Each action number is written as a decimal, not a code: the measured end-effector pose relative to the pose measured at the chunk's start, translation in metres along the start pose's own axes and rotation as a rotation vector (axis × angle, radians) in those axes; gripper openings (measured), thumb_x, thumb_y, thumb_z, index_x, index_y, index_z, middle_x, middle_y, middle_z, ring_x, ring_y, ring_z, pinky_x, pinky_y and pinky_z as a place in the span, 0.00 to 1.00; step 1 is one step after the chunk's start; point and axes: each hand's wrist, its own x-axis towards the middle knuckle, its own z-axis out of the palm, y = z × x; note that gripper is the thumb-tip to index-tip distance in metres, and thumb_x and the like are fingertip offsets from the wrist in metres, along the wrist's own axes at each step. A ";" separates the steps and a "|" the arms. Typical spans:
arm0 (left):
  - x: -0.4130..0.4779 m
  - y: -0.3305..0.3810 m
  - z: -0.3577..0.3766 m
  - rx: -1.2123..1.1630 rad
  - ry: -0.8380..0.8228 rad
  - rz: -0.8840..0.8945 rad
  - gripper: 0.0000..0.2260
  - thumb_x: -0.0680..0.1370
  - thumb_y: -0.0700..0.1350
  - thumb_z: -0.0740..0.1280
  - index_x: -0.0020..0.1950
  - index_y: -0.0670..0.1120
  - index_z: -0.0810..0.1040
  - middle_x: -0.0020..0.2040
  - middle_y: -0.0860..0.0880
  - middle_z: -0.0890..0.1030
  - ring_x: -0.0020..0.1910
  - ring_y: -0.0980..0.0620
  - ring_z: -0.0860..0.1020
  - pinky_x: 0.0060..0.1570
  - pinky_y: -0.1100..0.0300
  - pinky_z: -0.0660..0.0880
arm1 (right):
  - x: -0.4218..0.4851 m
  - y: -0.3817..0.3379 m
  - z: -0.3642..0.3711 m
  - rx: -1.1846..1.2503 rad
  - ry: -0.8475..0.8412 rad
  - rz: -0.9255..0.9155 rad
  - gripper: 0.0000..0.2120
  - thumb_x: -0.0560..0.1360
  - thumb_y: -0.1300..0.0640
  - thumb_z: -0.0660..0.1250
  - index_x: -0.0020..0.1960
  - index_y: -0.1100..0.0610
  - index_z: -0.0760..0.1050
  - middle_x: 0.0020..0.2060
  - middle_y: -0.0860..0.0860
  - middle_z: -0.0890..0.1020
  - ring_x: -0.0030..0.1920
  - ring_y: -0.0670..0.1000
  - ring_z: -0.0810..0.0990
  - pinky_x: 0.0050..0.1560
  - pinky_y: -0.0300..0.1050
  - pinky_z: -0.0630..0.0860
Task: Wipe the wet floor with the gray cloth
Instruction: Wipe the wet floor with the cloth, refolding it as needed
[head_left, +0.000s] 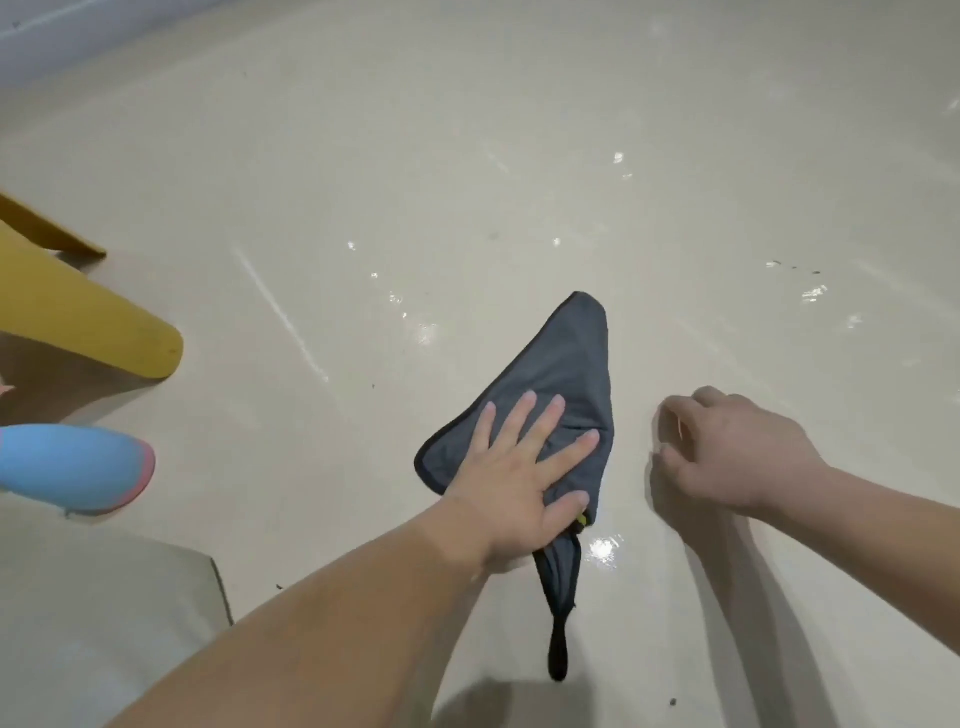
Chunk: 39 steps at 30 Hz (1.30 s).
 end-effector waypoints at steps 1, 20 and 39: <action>-0.003 -0.015 -0.001 -0.016 0.012 -0.045 0.29 0.82 0.68 0.45 0.81 0.68 0.39 0.83 0.53 0.33 0.80 0.48 0.28 0.76 0.38 0.31 | 0.001 -0.013 0.000 -0.005 0.023 0.005 0.16 0.77 0.40 0.56 0.60 0.46 0.72 0.51 0.46 0.74 0.55 0.51 0.75 0.45 0.48 0.77; -0.145 -0.031 0.037 -0.196 0.042 -0.577 0.30 0.82 0.67 0.40 0.79 0.63 0.29 0.79 0.50 0.24 0.76 0.44 0.21 0.73 0.31 0.30 | 0.004 -0.208 -0.001 0.083 0.060 -0.409 0.11 0.80 0.47 0.57 0.55 0.52 0.73 0.49 0.49 0.73 0.55 0.54 0.75 0.44 0.47 0.75; 0.052 0.118 0.013 -0.001 0.071 -0.003 0.36 0.79 0.68 0.43 0.83 0.55 0.35 0.82 0.44 0.32 0.77 0.31 0.28 0.68 0.23 0.34 | -0.061 0.016 0.007 0.159 -0.047 0.222 0.11 0.81 0.46 0.57 0.55 0.51 0.72 0.51 0.50 0.74 0.57 0.55 0.75 0.47 0.49 0.74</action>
